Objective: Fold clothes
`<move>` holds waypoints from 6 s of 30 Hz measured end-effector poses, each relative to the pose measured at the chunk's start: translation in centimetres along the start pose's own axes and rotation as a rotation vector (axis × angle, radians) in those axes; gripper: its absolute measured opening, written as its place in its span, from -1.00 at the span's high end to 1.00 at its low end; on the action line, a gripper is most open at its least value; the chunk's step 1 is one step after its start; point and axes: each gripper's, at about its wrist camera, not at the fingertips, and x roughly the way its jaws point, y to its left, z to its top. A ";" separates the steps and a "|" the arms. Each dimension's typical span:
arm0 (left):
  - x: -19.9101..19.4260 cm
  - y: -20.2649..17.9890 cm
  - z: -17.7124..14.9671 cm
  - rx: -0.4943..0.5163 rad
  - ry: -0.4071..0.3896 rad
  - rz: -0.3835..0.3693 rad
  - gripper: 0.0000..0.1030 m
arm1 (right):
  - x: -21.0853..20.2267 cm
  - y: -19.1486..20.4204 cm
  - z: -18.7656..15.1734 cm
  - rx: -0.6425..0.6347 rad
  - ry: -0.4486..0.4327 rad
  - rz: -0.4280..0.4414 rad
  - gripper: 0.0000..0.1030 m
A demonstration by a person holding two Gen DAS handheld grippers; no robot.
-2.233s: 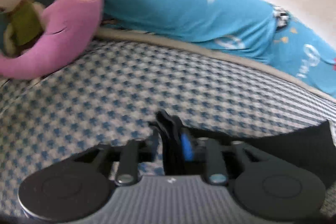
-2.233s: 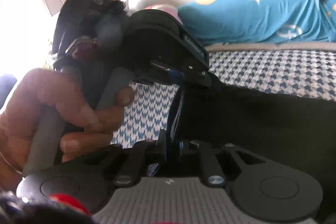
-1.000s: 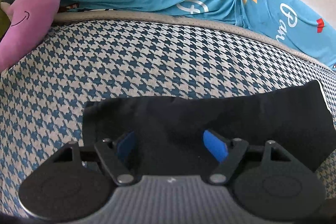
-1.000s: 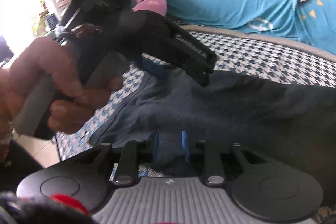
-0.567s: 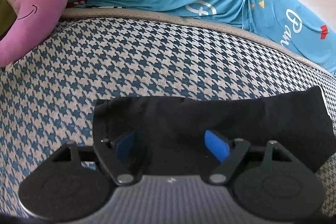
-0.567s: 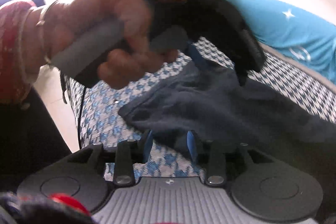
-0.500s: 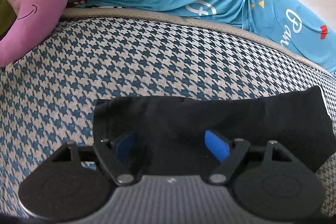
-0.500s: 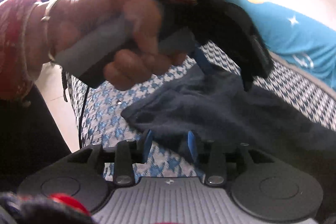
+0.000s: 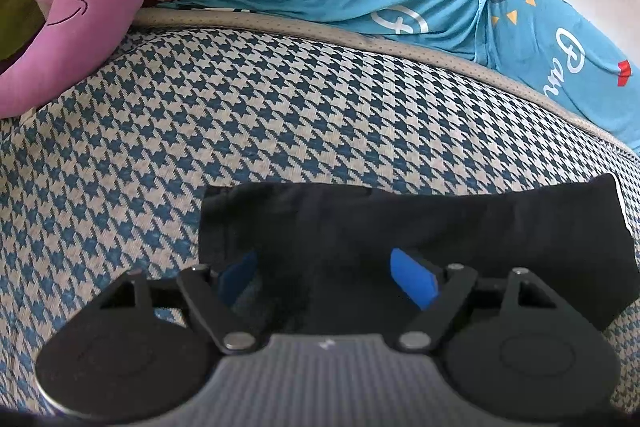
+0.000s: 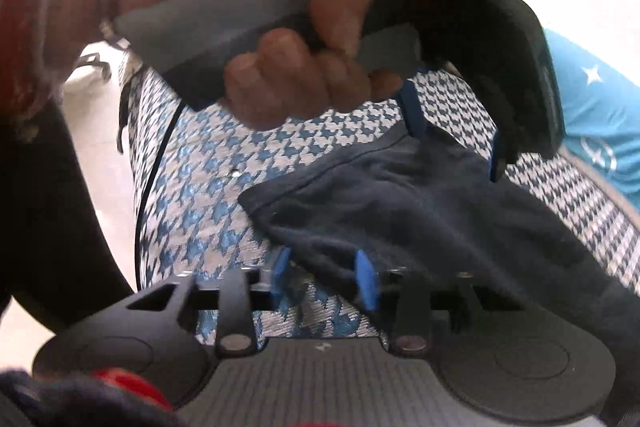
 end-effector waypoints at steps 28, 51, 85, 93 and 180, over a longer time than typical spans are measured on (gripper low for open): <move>0.6 -3.1 -0.6 0.074 0.016 -0.015 -0.64 | -6.6 -4.8 -3.9 0.214 0.026 -0.061 0.50; 2.2 -6.1 -1.3 0.116 0.055 -0.037 -0.67 | -4.3 -6.0 -5.9 0.065 0.061 -0.127 0.78; 3.5 -13.6 -4.3 0.222 0.009 -0.047 -0.84 | -11.3 -14.3 -10.3 0.640 0.058 -0.283 0.61; 4.0 -16.3 -5.3 0.268 0.032 -0.077 -0.84 | -13.4 -16.8 -12.1 0.718 0.026 -0.349 0.61; 0.8 -11.4 -3.8 0.102 -0.052 -0.008 -0.99 | -7.9 -16.1 -7.5 0.354 0.049 -0.514 0.63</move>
